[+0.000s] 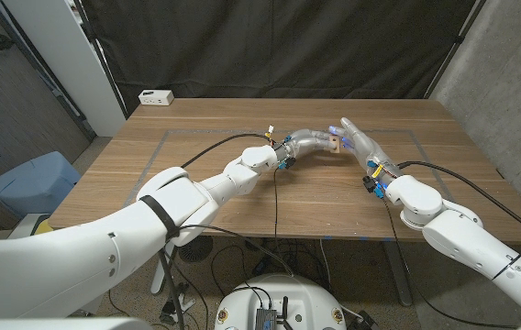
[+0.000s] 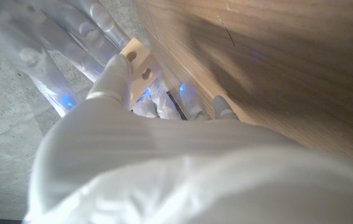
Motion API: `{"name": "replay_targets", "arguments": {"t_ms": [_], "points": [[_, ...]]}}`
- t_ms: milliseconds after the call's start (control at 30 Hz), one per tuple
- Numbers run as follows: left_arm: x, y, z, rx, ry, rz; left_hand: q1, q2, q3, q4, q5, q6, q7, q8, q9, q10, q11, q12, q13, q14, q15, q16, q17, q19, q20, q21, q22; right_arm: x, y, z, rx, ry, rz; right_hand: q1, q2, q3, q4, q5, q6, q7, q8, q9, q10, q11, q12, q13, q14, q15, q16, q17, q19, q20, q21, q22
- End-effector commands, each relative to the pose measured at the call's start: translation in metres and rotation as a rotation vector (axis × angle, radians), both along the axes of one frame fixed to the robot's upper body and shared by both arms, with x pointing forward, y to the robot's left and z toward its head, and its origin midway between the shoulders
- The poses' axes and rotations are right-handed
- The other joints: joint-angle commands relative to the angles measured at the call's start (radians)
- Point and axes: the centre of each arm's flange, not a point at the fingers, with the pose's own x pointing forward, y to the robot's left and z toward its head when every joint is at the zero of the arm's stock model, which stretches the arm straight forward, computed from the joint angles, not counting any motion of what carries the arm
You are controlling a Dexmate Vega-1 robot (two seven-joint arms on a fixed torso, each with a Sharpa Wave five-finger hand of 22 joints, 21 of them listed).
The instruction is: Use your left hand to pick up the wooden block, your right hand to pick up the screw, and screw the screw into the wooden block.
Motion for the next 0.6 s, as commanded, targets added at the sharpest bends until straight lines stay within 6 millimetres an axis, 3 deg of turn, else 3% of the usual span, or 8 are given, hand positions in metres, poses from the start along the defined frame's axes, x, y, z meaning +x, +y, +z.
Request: {"name": "replay_targets", "arguments": {"t_ms": [33, 600], "points": [[-0.002, 0.000, 0.000, 0.002, -0.011, -0.007, -0.017, 0.024, 0.052, 0.041, 0.006, 0.012, -0.002, 0.005, 0.005, 0.010, 0.002, 0.005, 0.004, 0.000, -0.025, 0.001, 0.003, 0.005, 0.005, 0.003, 0.003, -0.002, -0.010, 0.003, 0.026, -0.018, -0.023, -0.006, 0.007, 0.000, 0.005, 0.004, 0.007, -0.002, -0.001, 0.001, -0.082, 0.004, 0.004, 0.000, -0.174, -0.007, 0.008, 0.001, -0.005, 0.001, 0.004, 0.004], [-0.002, -0.001, 0.002, 0.008, -0.016, -0.005, -0.016, 0.024, 0.051, 0.041, 0.006, 0.011, -0.003, 0.004, 0.005, 0.010, 0.000, 0.005, 0.004, -0.001, -0.026, 0.001, 0.003, 0.005, 0.005, 0.003, 0.003, -0.002, -0.026, 0.008, 0.024, -0.026, -0.059, -0.004, 0.006, 0.001, 0.004, 0.006, 0.000, -0.001, -0.004, 0.001, -0.081, 0.004, 0.004, 0.000, -0.171, -0.005, 0.009, 0.000, -0.002, 0.000, 0.005, 0.004]]}}
